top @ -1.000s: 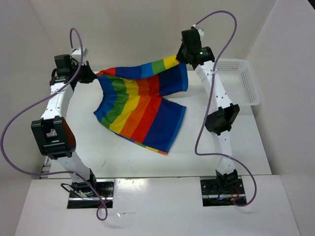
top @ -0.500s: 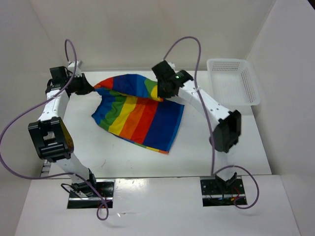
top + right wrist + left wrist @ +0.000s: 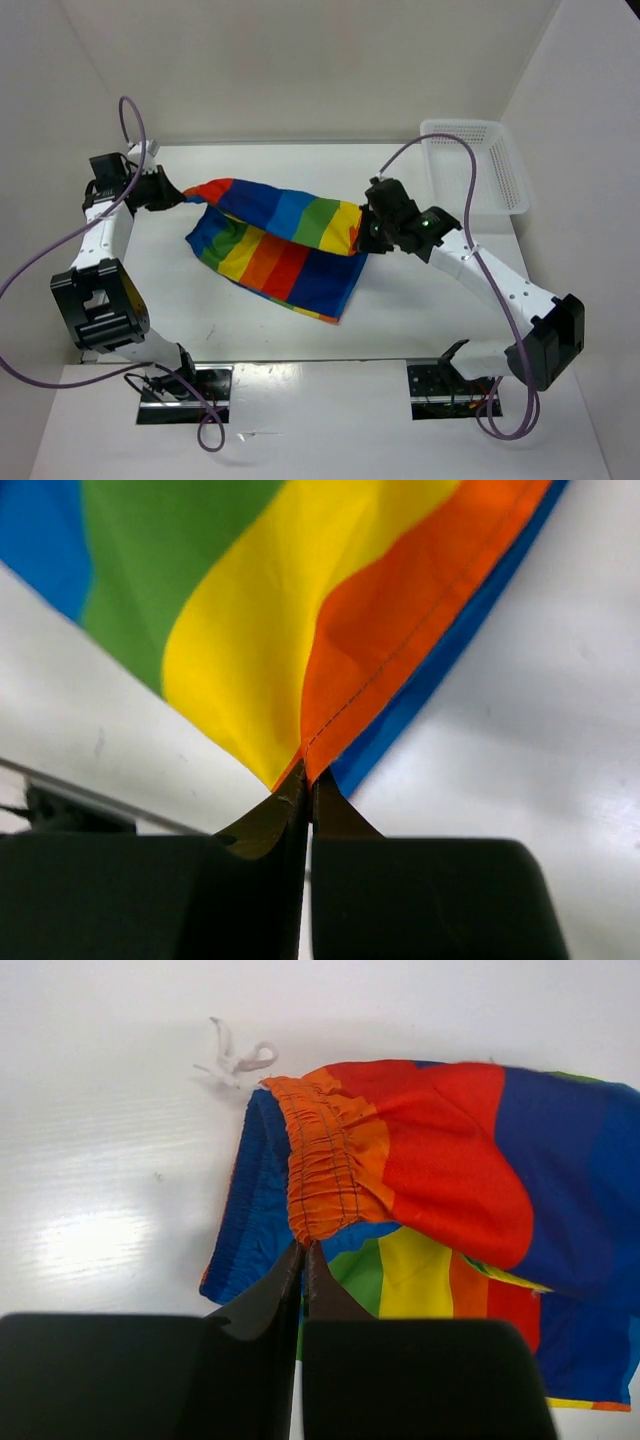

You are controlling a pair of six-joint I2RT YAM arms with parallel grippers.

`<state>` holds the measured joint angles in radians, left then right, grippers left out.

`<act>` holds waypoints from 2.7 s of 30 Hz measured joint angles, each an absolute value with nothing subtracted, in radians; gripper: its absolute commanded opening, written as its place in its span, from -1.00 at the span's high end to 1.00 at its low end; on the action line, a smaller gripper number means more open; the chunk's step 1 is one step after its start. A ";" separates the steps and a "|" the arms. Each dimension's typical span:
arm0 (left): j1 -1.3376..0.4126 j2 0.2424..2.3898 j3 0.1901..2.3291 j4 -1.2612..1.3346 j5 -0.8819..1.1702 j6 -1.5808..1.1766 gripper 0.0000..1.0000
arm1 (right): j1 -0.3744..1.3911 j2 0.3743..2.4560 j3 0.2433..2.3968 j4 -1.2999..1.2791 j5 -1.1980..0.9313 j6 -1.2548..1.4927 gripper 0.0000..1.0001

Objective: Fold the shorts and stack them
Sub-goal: Fold the shorts

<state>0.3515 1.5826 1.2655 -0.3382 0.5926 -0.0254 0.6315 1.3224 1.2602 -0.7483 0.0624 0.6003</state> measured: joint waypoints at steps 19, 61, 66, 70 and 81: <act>0.449 1.415 0.992 -0.416 0.563 -0.025 1.00 | 0.699 1.222 0.903 -0.698 -0.093 0.781 1.00; 0.186 1.726 1.087 -0.320 0.461 -0.005 0.05 | 0.517 1.511 0.894 -0.522 -0.218 0.830 -0.23; 0.204 1.819 1.089 -0.286 0.409 -0.010 -0.14 | 0.517 1.511 0.835 -0.518 -0.239 0.833 -0.23; 0.201 1.839 1.125 -0.278 0.371 -0.006 -0.28 | 0.517 1.494 0.807 -0.501 -0.227 0.833 -0.32; 0.205 1.861 1.152 -0.258 0.356 -0.007 -0.31 | 0.607 1.704 0.896 -0.378 -0.364 0.802 0.13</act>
